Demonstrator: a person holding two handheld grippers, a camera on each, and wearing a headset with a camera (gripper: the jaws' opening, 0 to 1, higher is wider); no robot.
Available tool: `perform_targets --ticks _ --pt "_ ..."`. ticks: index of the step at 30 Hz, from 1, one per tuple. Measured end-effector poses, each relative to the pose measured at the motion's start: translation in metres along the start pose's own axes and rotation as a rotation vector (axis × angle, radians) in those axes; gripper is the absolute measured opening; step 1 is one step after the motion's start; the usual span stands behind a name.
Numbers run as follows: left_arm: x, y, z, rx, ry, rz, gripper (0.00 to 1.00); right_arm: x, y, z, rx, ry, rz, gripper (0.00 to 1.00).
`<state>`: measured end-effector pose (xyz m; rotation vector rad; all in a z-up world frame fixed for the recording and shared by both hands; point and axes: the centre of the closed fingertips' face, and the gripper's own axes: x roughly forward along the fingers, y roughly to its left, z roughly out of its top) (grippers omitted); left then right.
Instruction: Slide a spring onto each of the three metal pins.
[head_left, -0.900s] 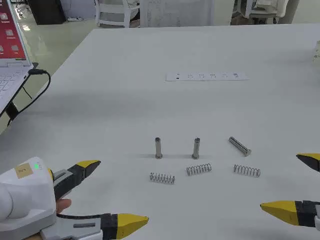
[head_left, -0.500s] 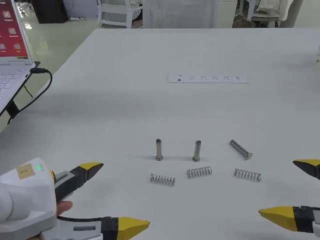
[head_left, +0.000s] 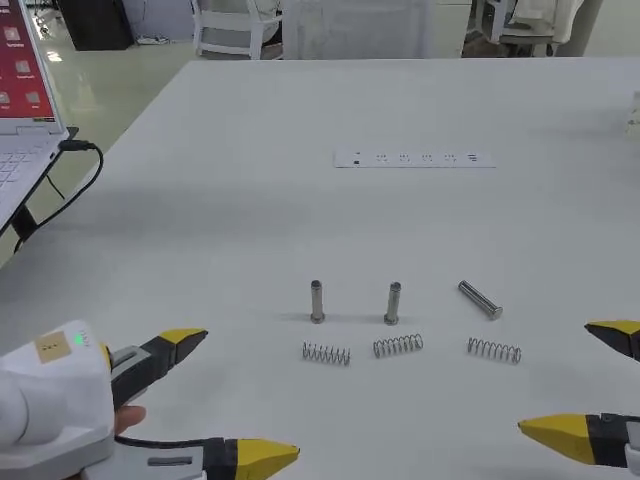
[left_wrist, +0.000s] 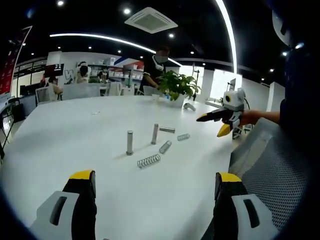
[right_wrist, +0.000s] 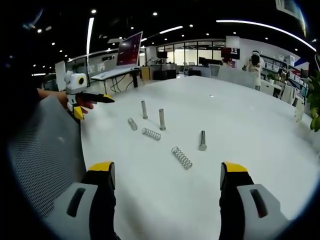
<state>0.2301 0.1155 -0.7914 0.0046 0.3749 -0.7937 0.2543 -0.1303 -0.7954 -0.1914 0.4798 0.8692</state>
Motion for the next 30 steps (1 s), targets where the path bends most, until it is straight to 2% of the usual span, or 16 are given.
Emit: perform_targets --ticks 30 --pt "0.001 0.0006 -0.0018 -0.001 0.004 0.004 0.96 0.0013 -0.0004 -0.0057 0.005 0.013 -0.002 0.86"
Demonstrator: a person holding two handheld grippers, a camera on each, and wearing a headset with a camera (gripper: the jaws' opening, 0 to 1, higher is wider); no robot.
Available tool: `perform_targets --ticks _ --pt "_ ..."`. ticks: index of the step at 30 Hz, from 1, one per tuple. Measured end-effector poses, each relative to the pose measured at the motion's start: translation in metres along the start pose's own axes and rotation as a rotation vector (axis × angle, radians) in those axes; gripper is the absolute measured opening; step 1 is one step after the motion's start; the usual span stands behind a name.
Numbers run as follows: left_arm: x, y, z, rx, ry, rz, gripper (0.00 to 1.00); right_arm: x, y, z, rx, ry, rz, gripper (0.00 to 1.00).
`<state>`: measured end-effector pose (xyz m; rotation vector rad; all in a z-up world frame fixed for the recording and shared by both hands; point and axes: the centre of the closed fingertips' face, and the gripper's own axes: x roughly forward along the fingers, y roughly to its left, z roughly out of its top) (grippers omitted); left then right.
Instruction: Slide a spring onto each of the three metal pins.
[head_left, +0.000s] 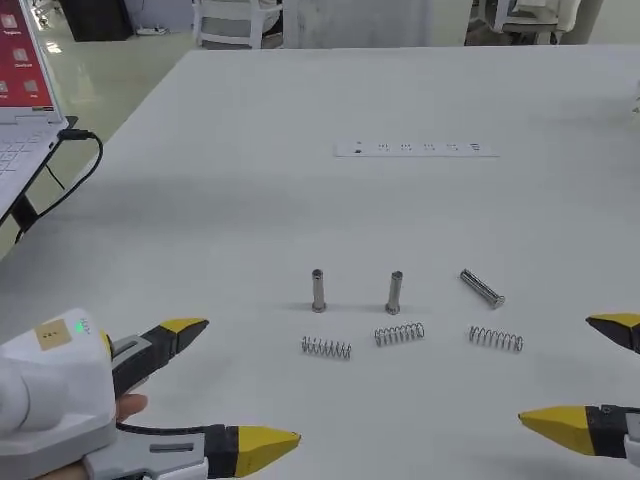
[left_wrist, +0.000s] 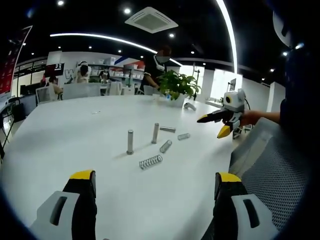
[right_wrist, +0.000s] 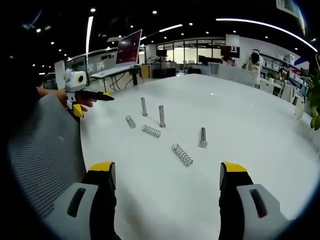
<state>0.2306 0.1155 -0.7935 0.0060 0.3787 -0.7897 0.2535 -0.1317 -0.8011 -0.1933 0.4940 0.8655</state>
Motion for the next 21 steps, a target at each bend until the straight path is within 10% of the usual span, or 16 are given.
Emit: perform_targets --ticks 21 --pt "0.0 0.0004 -0.0033 0.003 0.018 0.003 0.95 0.0006 -0.0029 -0.0014 0.013 0.001 -0.001 0.84"
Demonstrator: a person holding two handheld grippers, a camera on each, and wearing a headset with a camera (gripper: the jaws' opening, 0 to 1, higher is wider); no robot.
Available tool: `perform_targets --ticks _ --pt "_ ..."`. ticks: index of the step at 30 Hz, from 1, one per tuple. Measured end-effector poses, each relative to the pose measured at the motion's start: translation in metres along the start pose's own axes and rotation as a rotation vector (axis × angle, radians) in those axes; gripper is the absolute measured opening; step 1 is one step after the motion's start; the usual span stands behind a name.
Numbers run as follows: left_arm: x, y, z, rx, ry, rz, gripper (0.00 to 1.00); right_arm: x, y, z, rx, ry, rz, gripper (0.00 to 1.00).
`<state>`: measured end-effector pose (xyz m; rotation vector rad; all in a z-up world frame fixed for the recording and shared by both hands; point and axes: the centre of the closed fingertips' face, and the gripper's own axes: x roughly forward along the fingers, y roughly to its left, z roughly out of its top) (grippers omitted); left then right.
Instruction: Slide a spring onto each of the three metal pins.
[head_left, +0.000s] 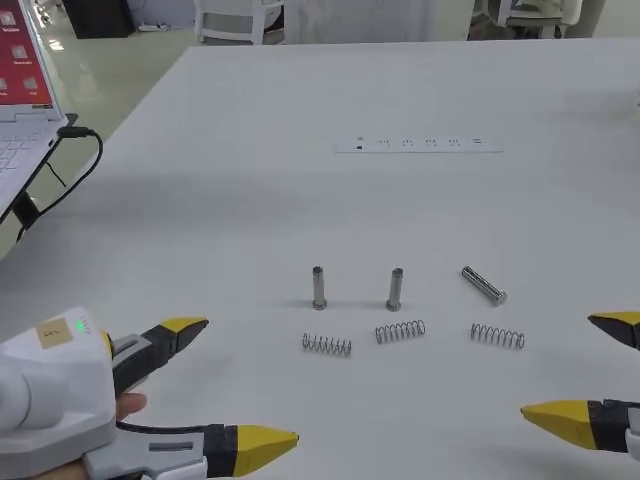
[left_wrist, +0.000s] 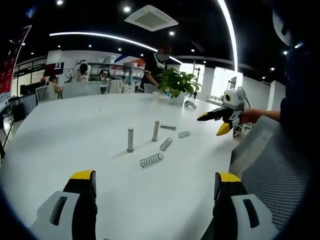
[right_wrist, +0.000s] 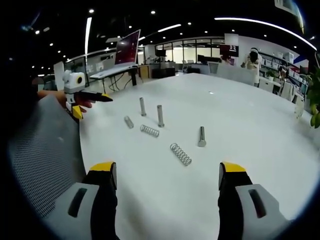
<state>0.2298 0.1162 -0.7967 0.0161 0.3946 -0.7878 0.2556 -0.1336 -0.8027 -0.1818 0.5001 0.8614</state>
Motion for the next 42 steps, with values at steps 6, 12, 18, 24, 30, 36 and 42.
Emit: perform_targets --ticks 6,12,18,24,30,36,42 --pt "0.0 0.0 0.0 0.0 0.002 -0.001 0.95 -0.001 -0.003 0.002 -0.004 0.0 -0.005 0.82" --pt "0.0 -0.001 0.0 -0.001 0.002 -0.004 0.95 -0.001 -0.006 0.005 -0.004 0.007 -0.012 0.79" --pt "0.0 -0.002 0.0 -0.001 0.0 -0.005 0.95 0.0 -0.013 0.013 -0.014 0.01 -0.023 0.77" --pt "0.0 -0.001 0.001 0.0 -0.001 -0.005 0.95 0.006 -0.021 0.021 -0.017 0.031 -0.033 0.72" --pt "0.0 0.0 0.001 -0.001 -0.004 -0.002 0.95 0.016 -0.03 0.036 -0.032 0.043 -0.038 0.65" --pt "-0.001 0.001 0.002 -0.004 -0.01 0.004 0.95 0.03 -0.038 0.05 -0.062 0.061 -0.033 0.59" --pt "-0.001 0.002 0.002 -0.004 -0.013 0.01 0.95 0.042 -0.047 0.059 -0.087 0.085 -0.04 0.55"
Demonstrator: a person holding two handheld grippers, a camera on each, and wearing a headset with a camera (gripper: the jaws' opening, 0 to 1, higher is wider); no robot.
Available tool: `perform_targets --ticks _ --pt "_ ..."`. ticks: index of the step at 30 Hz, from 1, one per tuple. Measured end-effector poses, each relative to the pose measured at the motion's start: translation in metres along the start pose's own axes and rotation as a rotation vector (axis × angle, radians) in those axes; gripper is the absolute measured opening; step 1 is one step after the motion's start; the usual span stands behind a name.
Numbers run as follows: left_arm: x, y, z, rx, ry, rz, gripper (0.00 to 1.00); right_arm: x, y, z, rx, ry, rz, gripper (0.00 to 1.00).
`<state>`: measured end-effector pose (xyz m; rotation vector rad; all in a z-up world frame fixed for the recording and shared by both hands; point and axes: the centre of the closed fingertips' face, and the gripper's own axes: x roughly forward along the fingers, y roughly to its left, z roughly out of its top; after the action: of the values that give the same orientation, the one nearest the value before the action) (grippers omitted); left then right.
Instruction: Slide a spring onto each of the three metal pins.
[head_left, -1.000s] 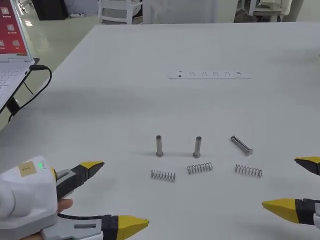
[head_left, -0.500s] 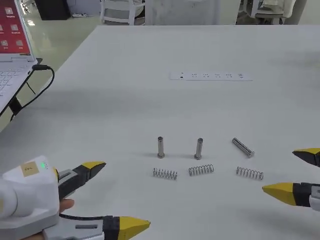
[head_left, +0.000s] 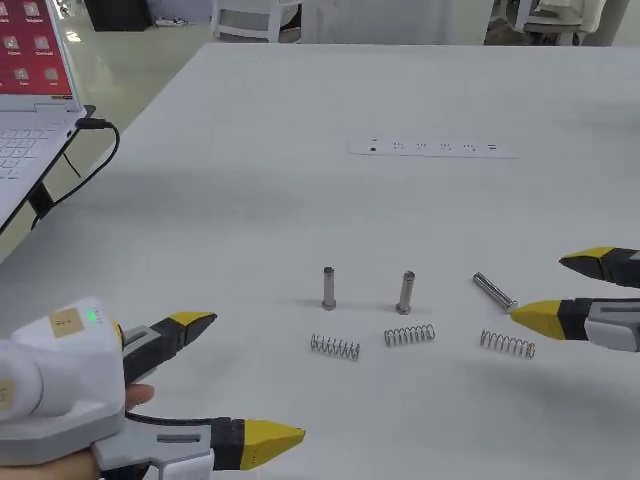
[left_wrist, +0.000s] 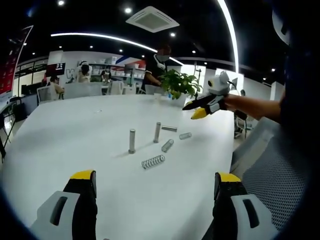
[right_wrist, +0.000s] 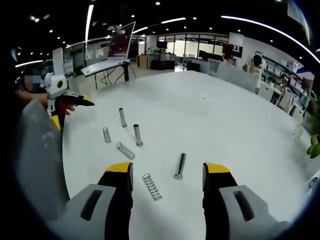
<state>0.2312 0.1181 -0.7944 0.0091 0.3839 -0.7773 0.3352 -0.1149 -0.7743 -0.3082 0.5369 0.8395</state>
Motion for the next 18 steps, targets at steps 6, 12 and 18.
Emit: perform_targets --ticks 6,12,18 --pt "0.0 0.0 -0.001 0.0 0.002 0.0 0.95 0.014 -0.01 0.009 -0.024 0.028 -0.005 0.5" --pt "-0.001 0.001 0.0 -0.001 0.0 0.003 0.95 0.028 -0.014 0.009 -0.041 0.079 -0.001 0.46" --pt "-0.001 0.001 0.0 -0.001 0.0 0.004 0.95 0.043 -0.021 0.005 -0.027 0.131 -0.003 0.41"
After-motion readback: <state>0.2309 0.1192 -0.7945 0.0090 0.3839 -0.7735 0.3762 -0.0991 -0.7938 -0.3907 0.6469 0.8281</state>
